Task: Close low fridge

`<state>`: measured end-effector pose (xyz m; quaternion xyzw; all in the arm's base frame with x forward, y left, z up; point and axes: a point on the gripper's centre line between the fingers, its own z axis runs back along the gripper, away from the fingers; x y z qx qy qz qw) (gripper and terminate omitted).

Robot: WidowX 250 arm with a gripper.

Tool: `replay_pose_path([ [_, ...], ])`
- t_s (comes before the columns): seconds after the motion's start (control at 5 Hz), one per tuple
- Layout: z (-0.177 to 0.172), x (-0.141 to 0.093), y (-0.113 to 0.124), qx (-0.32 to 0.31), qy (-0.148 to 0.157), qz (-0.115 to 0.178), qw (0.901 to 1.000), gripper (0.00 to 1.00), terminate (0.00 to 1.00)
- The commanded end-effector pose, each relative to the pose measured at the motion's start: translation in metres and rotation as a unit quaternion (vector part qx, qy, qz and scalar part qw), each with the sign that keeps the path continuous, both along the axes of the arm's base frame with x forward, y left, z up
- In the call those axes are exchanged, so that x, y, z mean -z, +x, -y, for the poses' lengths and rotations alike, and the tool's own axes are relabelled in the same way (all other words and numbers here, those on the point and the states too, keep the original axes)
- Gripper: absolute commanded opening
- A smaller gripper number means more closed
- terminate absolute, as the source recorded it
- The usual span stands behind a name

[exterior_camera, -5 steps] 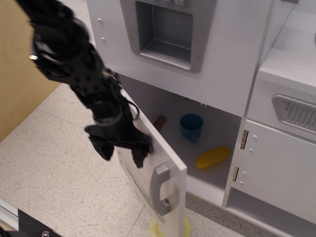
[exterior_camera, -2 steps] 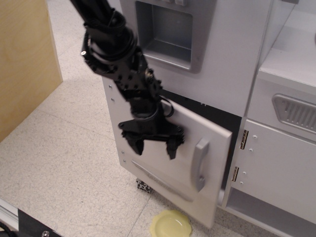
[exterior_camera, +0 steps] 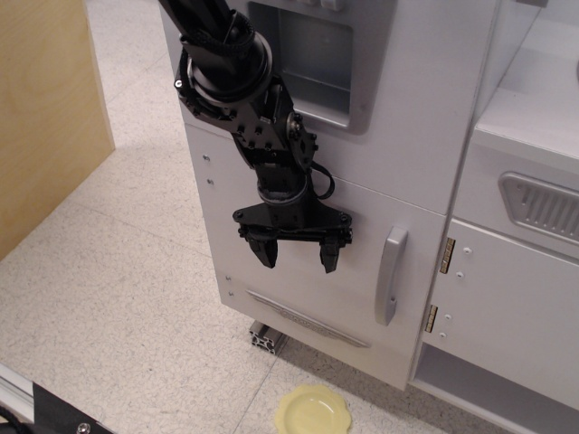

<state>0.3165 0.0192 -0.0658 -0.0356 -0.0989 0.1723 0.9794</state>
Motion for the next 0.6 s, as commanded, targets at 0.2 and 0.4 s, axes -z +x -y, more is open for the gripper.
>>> replay_pose_path([
  [0.2, -0.012, -0.030, -0.024, 0.033, 0.036, 0.025, 0.9985, 1.00, 0.00],
  [0.4, -0.012, -0.030, -0.024, 0.033, 0.036, 0.025, 0.9985, 1.00, 0.00],
])
